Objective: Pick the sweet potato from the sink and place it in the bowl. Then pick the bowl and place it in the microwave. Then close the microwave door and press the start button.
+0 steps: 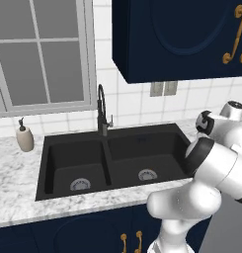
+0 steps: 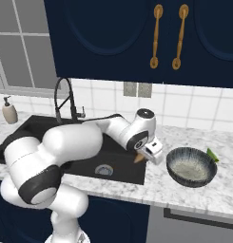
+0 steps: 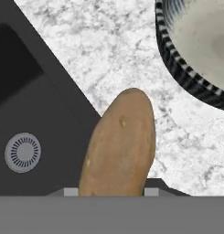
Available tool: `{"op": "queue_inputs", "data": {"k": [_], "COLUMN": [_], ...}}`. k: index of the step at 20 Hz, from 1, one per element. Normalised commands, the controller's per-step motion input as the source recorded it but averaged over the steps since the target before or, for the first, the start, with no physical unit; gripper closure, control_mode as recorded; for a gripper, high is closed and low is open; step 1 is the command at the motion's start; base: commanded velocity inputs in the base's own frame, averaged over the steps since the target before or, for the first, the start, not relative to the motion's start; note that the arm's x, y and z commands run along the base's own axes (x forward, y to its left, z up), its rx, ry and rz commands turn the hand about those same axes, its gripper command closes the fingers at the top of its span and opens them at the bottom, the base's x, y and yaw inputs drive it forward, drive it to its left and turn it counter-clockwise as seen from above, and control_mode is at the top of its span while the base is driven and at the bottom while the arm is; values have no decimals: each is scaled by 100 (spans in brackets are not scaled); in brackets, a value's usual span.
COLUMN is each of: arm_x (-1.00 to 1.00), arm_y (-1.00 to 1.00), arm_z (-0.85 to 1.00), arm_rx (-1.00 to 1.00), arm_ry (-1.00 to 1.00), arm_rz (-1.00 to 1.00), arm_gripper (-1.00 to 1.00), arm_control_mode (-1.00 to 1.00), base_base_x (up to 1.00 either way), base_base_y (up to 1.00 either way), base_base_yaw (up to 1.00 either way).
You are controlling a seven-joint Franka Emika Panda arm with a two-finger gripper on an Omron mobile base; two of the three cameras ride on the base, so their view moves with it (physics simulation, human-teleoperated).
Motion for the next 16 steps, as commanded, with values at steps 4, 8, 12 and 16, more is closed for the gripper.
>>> {"op": "queue_inputs", "data": {"k": [4,8,12,16], "arm_x": [-21,-1,0,0], "arm_y": [-84,-60,-45,-51], "arm_z": [50,48,10,-26], "arm_rx": [0,0,0,0], "arm_ry": [0,0,0,0], "arm_rz": [-26,-24,-23,-19], "arm_gripper": [100,100,100,100], "arm_control_mode": [-100,-100,-100,-100], "base_base_x": [0,0,0,0], "base_base_y": [0,0,0,0], "base_base_yaw": [0,0,0,0]}}
